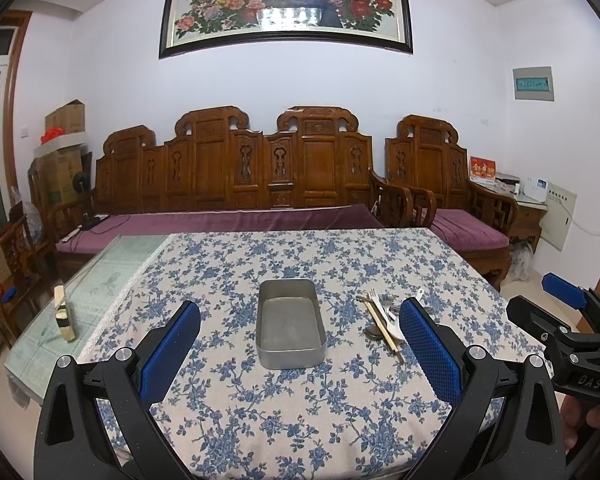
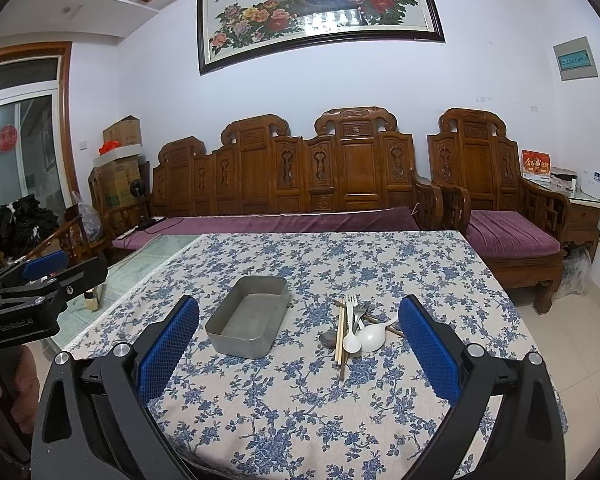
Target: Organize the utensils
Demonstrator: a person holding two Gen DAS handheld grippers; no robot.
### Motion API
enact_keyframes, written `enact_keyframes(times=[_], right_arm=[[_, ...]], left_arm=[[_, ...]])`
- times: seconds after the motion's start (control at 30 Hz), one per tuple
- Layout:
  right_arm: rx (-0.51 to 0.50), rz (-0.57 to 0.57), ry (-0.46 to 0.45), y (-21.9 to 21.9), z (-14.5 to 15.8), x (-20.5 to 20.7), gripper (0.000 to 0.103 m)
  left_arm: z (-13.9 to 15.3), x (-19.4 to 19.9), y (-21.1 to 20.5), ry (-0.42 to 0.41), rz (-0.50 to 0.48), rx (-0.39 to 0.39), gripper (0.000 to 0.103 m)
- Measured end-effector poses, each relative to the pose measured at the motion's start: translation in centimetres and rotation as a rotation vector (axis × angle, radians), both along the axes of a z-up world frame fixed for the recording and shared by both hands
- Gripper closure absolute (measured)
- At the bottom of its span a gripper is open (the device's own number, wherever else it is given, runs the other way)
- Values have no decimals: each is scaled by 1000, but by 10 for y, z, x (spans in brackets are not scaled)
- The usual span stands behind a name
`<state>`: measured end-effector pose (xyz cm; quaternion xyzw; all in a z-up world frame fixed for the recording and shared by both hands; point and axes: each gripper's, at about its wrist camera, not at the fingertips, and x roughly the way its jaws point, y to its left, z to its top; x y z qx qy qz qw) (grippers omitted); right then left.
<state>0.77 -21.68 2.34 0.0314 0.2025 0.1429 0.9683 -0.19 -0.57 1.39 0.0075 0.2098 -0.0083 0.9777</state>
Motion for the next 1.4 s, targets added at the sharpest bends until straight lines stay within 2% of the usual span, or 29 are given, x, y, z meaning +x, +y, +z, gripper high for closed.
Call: enact_keyframes(times=[0.17,0.47,0.7,1.0,1.27,1.4], right_arm=[[-3,2,7,-2,-4,2,3],[-13,26,46,-9,-25,22,3],[-16,42,70,-16,-48,46,10],[-50,35,144,-23,-90,92,25],[-65,21,238,-41,-134,136,48],[-64,26,285,-49,-154,160,53]], left_arm=[[-6,5,0,20,-3,11,6],[-28,31,3,118,-17,6,7],[-54,51,3,183,-56,-36,7],[-91,78,1,295,-55,-17,7],[-116,102,-7,381,-86,9,6],[-127,114,-15,407,-106,41,7]])
